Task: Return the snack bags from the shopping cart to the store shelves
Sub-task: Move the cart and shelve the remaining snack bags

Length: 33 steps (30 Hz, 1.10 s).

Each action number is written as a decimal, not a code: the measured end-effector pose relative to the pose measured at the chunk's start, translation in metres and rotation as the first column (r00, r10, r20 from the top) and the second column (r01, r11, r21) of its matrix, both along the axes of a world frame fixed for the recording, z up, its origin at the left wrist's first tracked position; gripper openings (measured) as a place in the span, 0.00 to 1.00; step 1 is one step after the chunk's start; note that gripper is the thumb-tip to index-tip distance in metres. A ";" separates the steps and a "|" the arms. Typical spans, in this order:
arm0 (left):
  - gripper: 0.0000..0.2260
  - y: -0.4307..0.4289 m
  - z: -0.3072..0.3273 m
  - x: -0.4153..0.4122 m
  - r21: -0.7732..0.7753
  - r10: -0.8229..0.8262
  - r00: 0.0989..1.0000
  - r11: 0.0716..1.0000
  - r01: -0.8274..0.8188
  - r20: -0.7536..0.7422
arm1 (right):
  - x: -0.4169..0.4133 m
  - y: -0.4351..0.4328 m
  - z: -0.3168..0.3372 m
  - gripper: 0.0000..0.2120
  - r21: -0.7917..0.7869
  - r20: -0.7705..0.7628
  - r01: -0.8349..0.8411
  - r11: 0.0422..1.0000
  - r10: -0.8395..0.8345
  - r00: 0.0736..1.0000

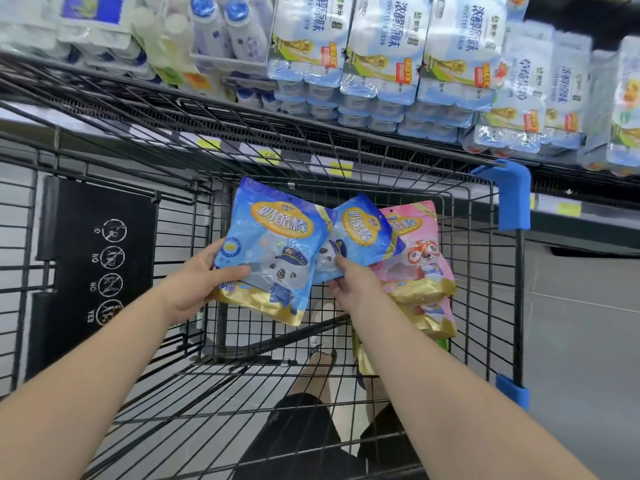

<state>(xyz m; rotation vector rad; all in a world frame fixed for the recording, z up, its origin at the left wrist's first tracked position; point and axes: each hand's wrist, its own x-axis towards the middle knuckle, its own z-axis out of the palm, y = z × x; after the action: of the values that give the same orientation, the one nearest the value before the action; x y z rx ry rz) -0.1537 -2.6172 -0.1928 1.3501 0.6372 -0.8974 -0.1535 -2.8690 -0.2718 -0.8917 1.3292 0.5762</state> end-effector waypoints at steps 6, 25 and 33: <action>0.25 -0.001 0.013 -0.004 -0.015 0.072 0.997 0.997 -0.072 0.001 | -0.015 -0.031 0.022 0.06 -0.130 0.183 -0.119 0.984 0.142 0.973; 0.44 -0.068 0.142 0.016 -0.201 0.051 0.968 0.980 -0.001 0.244 | -0.006 -0.176 0.220 0.12 -0.305 0.535 -0.407 0.861 0.508 0.675; 0.43 -0.117 0.179 0.032 -0.285 0.019 0.943 0.955 0.081 0.333 | -0.023 -0.232 0.285 0.25 -0.292 0.637 -0.343 0.893 0.449 0.627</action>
<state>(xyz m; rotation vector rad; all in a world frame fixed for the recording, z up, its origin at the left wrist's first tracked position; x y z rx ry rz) -0.1220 -2.7342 -0.0140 1.2043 0.2096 -0.7324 -0.1766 -3.1013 0.0134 -1.3786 0.4730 0.4094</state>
